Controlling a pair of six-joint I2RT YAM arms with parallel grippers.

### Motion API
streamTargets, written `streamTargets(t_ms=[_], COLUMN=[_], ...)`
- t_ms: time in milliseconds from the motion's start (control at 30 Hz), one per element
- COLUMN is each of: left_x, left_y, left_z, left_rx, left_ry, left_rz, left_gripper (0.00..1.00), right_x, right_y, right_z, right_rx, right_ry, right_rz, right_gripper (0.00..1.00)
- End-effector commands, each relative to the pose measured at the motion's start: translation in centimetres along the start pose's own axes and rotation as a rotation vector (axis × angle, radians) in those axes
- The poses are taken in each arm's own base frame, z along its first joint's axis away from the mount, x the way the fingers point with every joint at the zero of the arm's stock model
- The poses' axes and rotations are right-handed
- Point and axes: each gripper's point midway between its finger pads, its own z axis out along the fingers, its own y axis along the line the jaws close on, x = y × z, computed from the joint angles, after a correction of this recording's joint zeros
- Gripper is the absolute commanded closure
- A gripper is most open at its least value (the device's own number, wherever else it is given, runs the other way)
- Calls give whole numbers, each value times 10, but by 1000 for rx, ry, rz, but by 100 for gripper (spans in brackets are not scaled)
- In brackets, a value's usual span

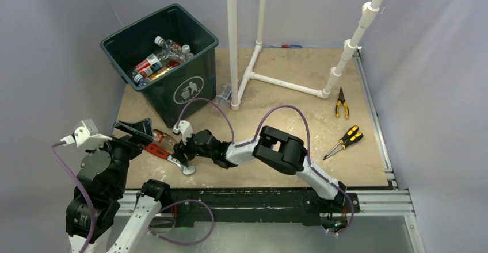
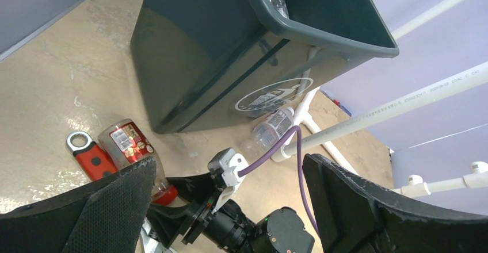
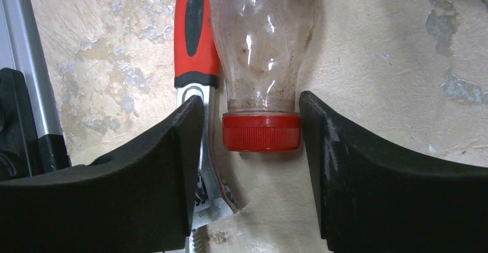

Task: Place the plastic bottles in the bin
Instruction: Pick up the plastic bottle at the center of the board.

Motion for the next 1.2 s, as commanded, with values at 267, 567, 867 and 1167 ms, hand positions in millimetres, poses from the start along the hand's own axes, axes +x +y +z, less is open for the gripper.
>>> streamTargets(t_ms=[267,567,867,1167], left_x=[-11,-18,32,63], left_y=[0,-5,-80,-181], left_z=[-12,-14,4,6], left_rx=[23,41,404,923], left_ry=[-33,-51,181,359], left_rz=[8,7,100,48], left_gripper=[1,1,4,3], right_x=[-24,-79,-79,-97], right_y=[8,14,14,19], right_z=[-8,-79,-220,-331], right_rx=[-42,-23,24,25], right_ry=[-64,-183,-161,-211], right_rz=[26,21,96,185], right_gripper=[71,91,100,100])
